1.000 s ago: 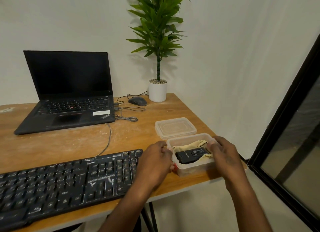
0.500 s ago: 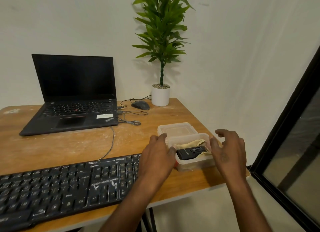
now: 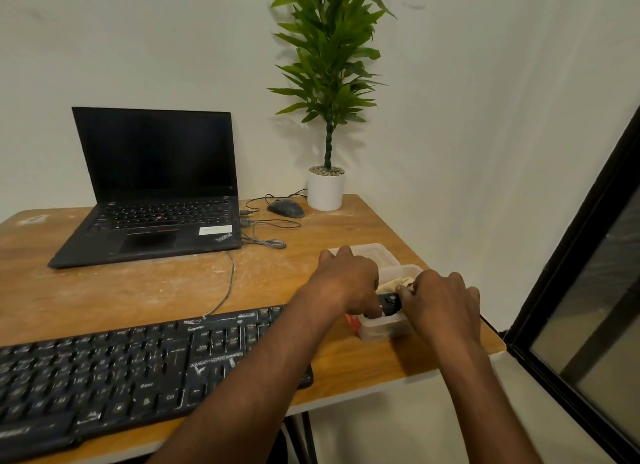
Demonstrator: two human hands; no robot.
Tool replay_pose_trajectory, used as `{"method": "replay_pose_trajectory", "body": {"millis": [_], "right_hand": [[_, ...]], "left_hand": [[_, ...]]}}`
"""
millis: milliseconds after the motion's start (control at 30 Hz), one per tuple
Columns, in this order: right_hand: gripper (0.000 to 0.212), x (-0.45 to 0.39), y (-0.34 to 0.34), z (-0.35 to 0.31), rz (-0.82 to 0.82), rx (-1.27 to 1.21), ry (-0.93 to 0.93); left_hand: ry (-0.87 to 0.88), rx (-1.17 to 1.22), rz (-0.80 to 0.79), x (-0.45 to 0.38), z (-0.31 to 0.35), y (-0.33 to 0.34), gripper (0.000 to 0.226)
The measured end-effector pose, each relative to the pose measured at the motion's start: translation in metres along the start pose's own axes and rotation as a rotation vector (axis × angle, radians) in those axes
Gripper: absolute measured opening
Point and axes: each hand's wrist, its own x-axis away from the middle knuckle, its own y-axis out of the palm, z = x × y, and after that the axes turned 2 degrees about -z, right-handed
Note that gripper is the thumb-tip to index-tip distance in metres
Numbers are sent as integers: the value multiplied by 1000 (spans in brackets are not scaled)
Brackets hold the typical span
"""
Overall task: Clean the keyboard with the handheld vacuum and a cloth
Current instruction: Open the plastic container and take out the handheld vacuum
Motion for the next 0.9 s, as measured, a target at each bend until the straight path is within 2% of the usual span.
{"method": "replay_pose_trajectory", "body": {"millis": [267, 367, 500, 600, 733, 900], "right_hand": [[34, -3, 7, 2, 4, -20, 2], [34, -4, 10, 4, -2, -53, 5], [33, -5, 9, 10, -6, -195, 12], [29, -6, 8, 17, 15, -409, 14], [12, -3, 0, 21, 48, -918, 26], [26, 10, -17, 11, 9, -1346, 38]], "left_hand": [[1, -67, -10, -7, 1, 8, 41], [-4, -34, 40, -7, 1, 10, 38], [-15, 39, 142, -5, 0, 11, 46], [-11, 102, 237, 1, 0, 8, 47], [29, 212, 399, 14, 1, -4, 48], [81, 357, 562, 36, 3, -11, 56]]}}
